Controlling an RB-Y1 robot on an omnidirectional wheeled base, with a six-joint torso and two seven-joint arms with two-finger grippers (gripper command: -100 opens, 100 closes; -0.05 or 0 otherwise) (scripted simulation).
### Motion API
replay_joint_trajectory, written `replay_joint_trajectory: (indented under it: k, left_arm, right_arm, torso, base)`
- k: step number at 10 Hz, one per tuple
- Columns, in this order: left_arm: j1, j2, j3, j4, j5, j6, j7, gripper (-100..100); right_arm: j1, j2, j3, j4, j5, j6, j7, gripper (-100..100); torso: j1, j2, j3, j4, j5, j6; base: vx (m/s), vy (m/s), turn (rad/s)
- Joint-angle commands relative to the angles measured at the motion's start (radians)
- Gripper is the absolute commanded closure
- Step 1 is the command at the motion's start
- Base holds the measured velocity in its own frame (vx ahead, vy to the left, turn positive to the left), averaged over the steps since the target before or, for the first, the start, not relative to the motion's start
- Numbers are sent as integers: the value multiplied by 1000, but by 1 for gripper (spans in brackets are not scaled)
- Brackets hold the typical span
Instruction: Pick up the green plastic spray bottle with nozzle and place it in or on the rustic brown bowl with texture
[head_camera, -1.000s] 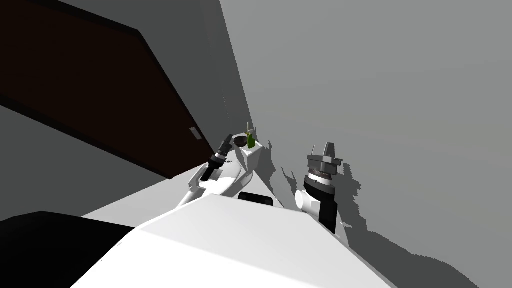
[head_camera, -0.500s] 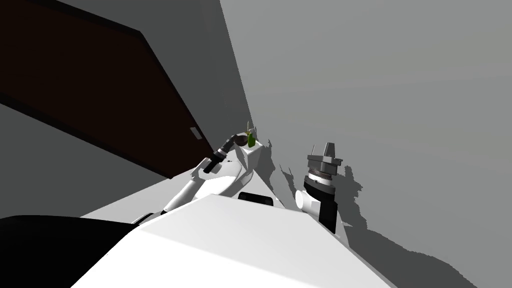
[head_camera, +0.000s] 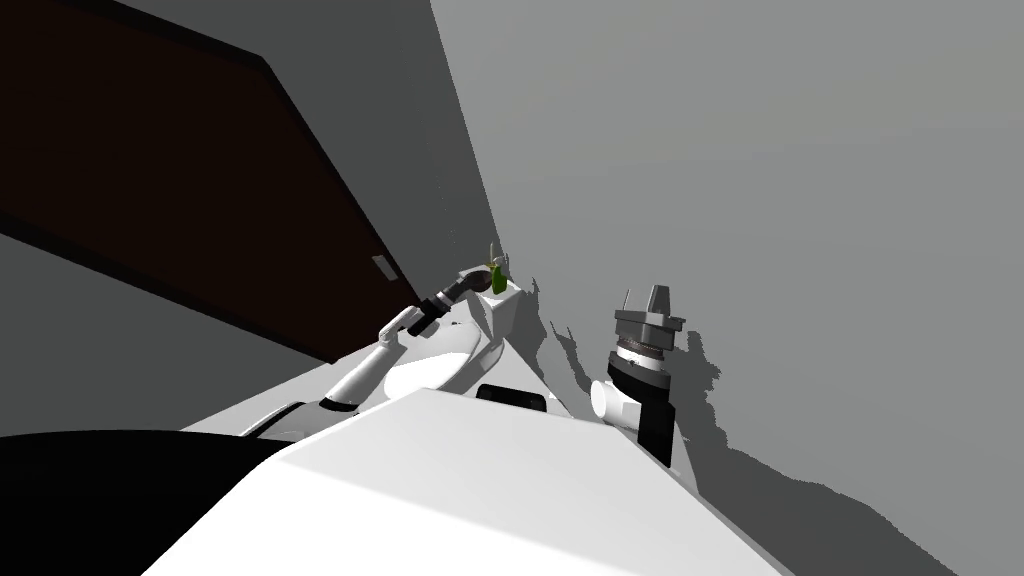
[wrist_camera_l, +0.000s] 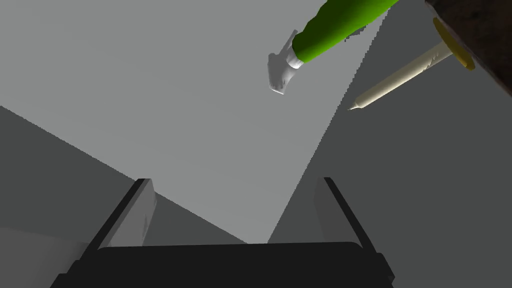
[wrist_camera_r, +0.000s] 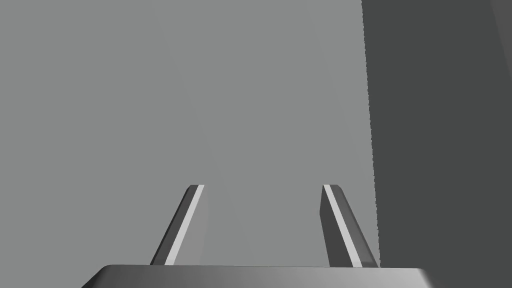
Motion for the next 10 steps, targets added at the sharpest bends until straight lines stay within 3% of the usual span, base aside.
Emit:
replay_joint_trajectory:
  k: [1,3,4,9,10]
  left_arm:
    - [-27,50,-10,47,-45,-9,15,-100]
    - [-61,115,-24,105,-99,-28,30,-100]
    - [-61,121,-24,112,-99,-28,30,-100]
    - [-128,280,-62,259,-227,-83,66,-100]
    - [-128,280,-62,262,-227,-83,66,-100]
  right_arm:
    - [0,0,0,0,0,0,0,0]
    - [0,0,0,0,0,0,0,0]
    - [0,0,0,0,0,0,0,0]
    - [0,0,0,0,0,0,0,0]
    - [0,0,0,0,0,0,0,0]
  torso:
    - [0,0,0,0,0,0]
    - [0,-1,0,0,0,0]
    - [-1,-1,0,0,0,0]
    - [-2,-2,-1,0,0,0]
    - [-2,-2,-1,0,0,0]
  base:
    - [-8,-19,-150]
    - [1,-23,-154]
    - [5,-19,-42]
    - [12,-32,-168]
    - [12,-23,-49]
